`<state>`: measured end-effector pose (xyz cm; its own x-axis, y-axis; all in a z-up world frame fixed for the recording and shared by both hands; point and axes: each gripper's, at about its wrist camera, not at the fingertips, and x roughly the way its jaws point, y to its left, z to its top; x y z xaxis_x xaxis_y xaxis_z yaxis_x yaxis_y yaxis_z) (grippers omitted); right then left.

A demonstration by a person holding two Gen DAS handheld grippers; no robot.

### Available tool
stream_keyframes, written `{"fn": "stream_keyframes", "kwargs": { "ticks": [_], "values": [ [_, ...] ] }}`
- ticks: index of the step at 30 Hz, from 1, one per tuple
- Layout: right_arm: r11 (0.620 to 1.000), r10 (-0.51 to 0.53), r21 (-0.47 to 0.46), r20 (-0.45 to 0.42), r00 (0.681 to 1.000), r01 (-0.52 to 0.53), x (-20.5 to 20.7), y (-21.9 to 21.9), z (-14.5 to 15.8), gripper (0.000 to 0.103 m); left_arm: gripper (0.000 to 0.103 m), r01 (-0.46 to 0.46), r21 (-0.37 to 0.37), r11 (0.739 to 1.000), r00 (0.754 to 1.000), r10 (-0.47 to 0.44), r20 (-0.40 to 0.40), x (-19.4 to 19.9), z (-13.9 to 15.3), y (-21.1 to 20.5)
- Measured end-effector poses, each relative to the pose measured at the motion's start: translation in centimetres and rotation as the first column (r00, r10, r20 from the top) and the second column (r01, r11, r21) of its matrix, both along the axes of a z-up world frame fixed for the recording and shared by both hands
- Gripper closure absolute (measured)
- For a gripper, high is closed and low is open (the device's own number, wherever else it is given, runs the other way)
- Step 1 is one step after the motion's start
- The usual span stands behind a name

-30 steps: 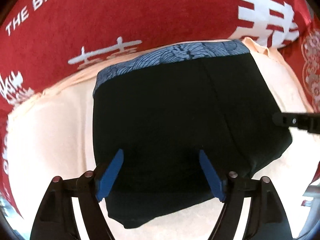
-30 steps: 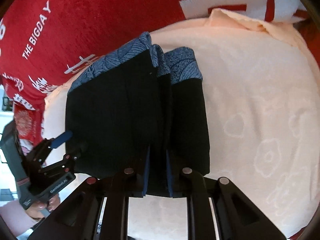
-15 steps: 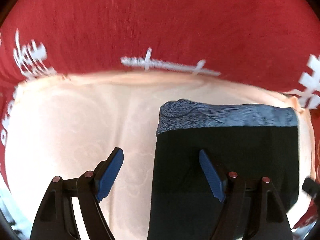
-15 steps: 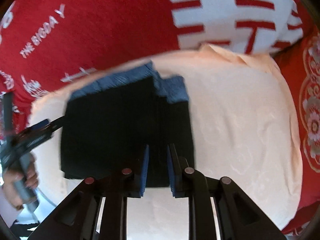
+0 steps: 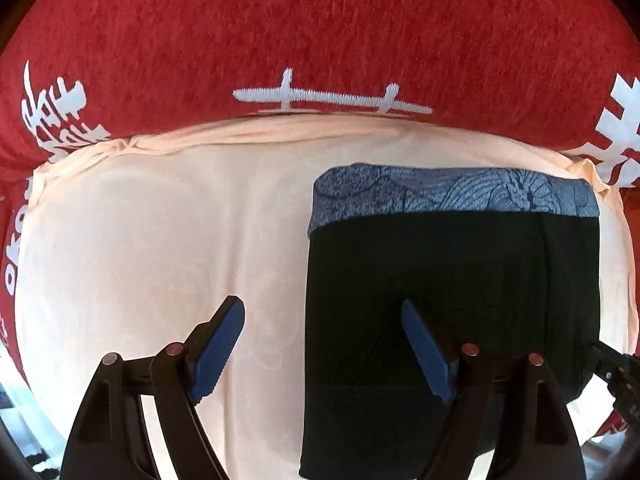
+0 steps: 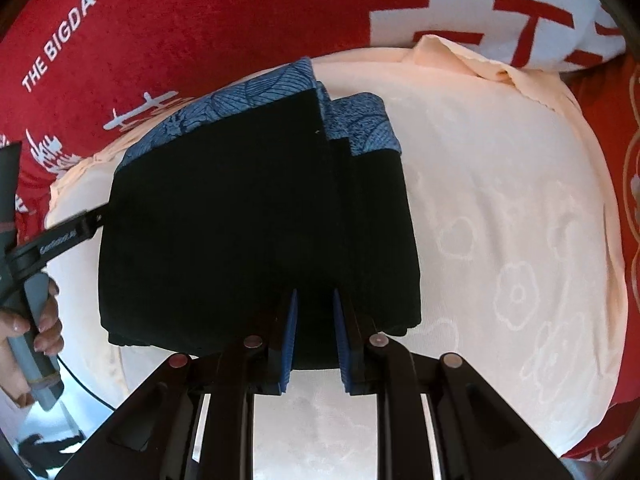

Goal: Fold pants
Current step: 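Fold the held trousers over and lower them with the right gripper, then open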

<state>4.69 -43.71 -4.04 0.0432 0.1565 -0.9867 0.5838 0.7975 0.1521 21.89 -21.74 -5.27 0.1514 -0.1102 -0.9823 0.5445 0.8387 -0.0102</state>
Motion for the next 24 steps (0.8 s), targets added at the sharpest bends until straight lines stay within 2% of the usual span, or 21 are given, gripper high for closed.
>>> {"fn": "stream_keyframes", "kwargs": {
  "ticks": [6, 13, 14, 15, 24],
  "values": [
    [1.000, -0.016, -0.009, -0.013, 1.000, 0.016, 0.1, 0.1, 0.2, 0.082, 0.021, 0.028, 0.018, 0.999, 1.000, -0.028, -0.004, -0.7, 0.0, 0.1],
    [0.999, -0.029, -0.017, -0.020, 0.999, 0.028, 0.0, 0.2, 0.8, 0.082, 0.020, 0.021, 0.021, 1.000, 1.000, -0.021, -0.008, -1.0, 0.3, 0.0],
    [0.999, -0.027, -0.019, -0.021, 0.999, 0.026, -0.1, 0.1, 0.9, 0.082, 0.016, 0.021, 0.023, 1.000, 1.000, -0.021, -0.007, -1.0, 0.3, 0.0],
    [1.000, -0.024, -0.020, -0.022, 0.999, 0.023, 0.0, 0.2, 0.9, 0.082, 0.001, 0.023, 0.026, 0.999, 1.000, -0.022, -0.007, -1.2, 0.2, 0.0],
    [1.000, -0.020, -0.012, -0.023, 1.000, 0.020, 0.0, 0.3, 1.3, 0.081, 0.000, 0.039, 0.032, 0.999, 0.998, -0.038, -0.039, -2.4, 0.2, 0.9]
  ]
}}
